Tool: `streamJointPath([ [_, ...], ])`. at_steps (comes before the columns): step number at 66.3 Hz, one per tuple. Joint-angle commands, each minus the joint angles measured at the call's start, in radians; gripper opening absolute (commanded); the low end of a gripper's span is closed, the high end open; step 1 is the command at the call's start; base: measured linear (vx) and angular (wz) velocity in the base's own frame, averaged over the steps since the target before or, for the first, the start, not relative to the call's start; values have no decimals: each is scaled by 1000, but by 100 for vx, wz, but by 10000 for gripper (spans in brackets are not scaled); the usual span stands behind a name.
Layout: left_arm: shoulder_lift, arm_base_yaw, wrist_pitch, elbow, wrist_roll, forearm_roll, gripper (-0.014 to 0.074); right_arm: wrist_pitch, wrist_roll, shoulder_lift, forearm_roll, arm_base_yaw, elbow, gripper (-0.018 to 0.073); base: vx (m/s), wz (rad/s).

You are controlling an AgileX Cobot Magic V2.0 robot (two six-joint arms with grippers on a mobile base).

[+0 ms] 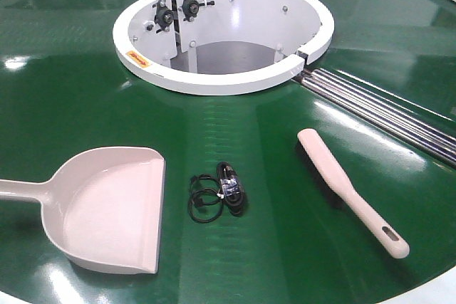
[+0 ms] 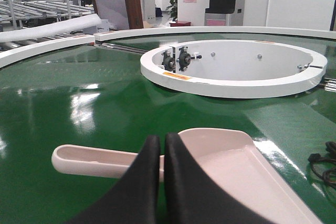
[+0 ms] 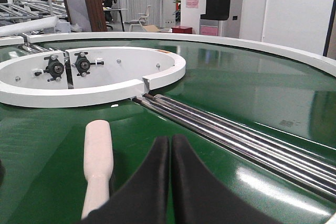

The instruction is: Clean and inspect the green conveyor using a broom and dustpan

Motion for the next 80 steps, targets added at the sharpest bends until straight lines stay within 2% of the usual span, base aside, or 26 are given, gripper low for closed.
streamJointPath([
  [1, -14, 4, -71, 2, -10, -5, -6, -69, -1, -12, -2, -6, 3, -9, 0, 0],
  [63, -14, 4, -72, 2, -10, -4, -6, -69, -1, -11, -2, -6, 3, -9, 0, 0],
  [72, -14, 4, -159, 2, 5, -4, -6, -69, -1, -11, -2, -6, 3, -9, 0, 0],
  [80, -14, 4, -336, -4, -21, -5, -6, -69, -1, -11, -2, -6, 3, -9, 0, 0],
])
